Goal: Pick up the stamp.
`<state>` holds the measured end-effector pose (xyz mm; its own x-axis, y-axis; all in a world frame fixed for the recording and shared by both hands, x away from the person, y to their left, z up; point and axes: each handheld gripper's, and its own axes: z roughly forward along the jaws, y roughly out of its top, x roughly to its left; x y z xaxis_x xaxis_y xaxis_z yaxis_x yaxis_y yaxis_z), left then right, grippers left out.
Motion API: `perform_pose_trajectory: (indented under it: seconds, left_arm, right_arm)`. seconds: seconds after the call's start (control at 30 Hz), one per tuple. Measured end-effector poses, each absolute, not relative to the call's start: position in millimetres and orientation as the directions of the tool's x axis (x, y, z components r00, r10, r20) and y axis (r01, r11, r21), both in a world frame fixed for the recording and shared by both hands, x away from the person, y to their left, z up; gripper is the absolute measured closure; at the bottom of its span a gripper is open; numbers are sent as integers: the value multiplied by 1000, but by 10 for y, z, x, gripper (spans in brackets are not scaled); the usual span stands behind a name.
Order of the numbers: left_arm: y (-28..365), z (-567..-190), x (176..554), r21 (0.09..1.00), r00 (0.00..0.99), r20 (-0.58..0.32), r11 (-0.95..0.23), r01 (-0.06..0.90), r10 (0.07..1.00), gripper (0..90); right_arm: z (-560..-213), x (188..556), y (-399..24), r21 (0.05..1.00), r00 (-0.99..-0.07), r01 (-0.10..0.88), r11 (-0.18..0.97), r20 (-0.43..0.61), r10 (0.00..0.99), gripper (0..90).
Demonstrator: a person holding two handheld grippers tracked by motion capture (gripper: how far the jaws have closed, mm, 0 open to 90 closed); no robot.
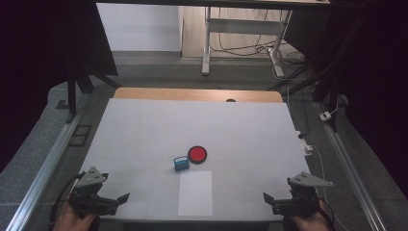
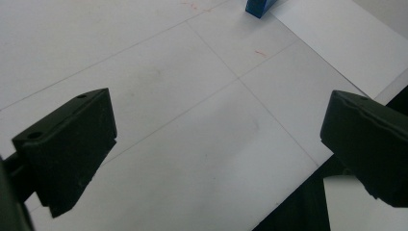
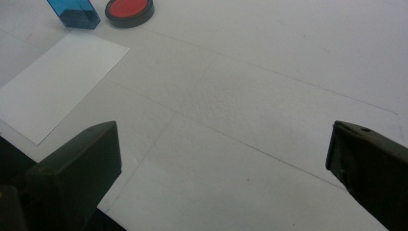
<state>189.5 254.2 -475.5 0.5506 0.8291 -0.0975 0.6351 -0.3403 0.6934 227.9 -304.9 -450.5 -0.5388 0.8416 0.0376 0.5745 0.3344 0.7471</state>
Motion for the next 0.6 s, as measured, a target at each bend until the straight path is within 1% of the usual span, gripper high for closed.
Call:
perform_pose_trajectory:
  seconds: [0.27, 0.37, 0.6]
  left_arm:
    - [2520, -4743, 1960, 707, 564, -99, -341, 620, 820, 0]
    - [2496, -4746, 1988, 706, 575, -83, -359, 610, 814, 0]
    - [2461, -4731, 2036, 717, 587, -77, -365, 594, 806, 0]
  right_arm:
    - [-4506, 2280, -3049, 746, -539, 575, 334, 39, 841, 0]
    - [-4506, 2281, -3048, 746, -539, 577, 334, 40, 842, 0]
    - [-4509, 2292, -3050, 739, -540, 584, 335, 47, 840, 0]
